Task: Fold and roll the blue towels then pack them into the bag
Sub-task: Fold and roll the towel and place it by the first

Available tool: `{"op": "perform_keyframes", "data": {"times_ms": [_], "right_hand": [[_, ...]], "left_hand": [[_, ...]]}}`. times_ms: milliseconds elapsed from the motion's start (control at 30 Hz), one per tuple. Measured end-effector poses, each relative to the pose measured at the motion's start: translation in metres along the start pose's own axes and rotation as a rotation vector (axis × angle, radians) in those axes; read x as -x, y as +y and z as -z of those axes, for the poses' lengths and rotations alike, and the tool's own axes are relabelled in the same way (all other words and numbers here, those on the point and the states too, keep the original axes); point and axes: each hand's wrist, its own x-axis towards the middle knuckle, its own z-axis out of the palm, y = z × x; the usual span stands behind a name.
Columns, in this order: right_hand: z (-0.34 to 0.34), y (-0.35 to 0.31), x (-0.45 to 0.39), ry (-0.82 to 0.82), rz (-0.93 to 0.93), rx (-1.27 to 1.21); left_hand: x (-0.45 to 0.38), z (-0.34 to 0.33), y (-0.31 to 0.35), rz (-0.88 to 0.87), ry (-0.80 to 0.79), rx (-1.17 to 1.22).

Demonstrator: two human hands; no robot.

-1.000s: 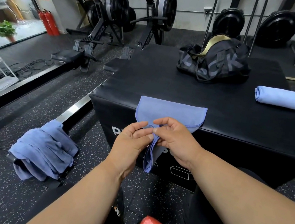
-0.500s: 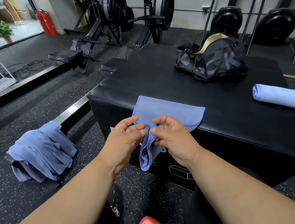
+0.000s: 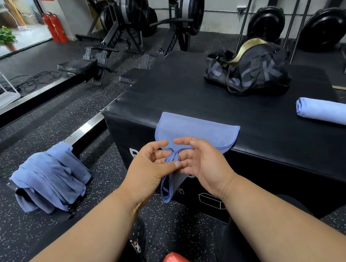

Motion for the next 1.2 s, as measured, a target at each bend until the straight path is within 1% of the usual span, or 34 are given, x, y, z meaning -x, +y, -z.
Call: {"op": "perform_keyframes", "data": {"times_ms": [267, 367, 467, 567, 700, 767, 800, 833, 900, 967, 1067, 1200], "right_hand": [[-0.001, 0.002, -0.001, -0.039, -0.029, -0.019], [-0.002, 0.002, 0.000, -0.061, -0.047, 0.000], [0.001, 0.005, -0.003, -0.009, -0.057, 0.069], [0.013, 0.008, -0.006, 0.129, -0.039, 0.333], [0.053, 0.013, -0.010, 0.279, 0.021, 0.843], [0.076, 0.014, -0.013, 0.307, -0.004, 1.185], [0.085, 0.016, -0.015, 0.312, -0.038, 1.311], [0.092, 0.018, -0.016, 0.310, -0.074, 1.373], [0.095, 0.020, -0.016, 0.270, -0.104, 1.389], [0.089, 0.024, -0.013, 0.181, -0.100, 1.381], [0.078, 0.034, -0.014, 0.047, -0.072, 1.370], [0.062, 0.044, -0.020, -0.040, -0.031, 1.226]], "left_hand": [[0.007, 0.005, -0.001, -0.068, 0.031, -0.136], [0.006, 0.011, 0.000, -0.072, 0.067, -0.155], [0.005, 0.019, 0.003, -0.097, 0.125, -0.167], [0.004, 0.027, 0.010, -0.141, 0.175, -0.171], [0.002, 0.040, 0.021, -0.179, 0.225, -0.147], [0.001, 0.045, 0.023, -0.190, 0.247, -0.158], [0.001, 0.047, 0.023, -0.187, 0.258, -0.161], [0.001, 0.048, 0.023, -0.186, 0.258, -0.166], [0.002, 0.049, 0.025, -0.189, 0.235, -0.205], [0.002, 0.052, 0.032, -0.195, 0.198, -0.292], [-0.001, 0.061, 0.054, -0.212, 0.092, -0.414], [-0.003, 0.070, 0.091, -0.221, -0.057, -0.465]]}}
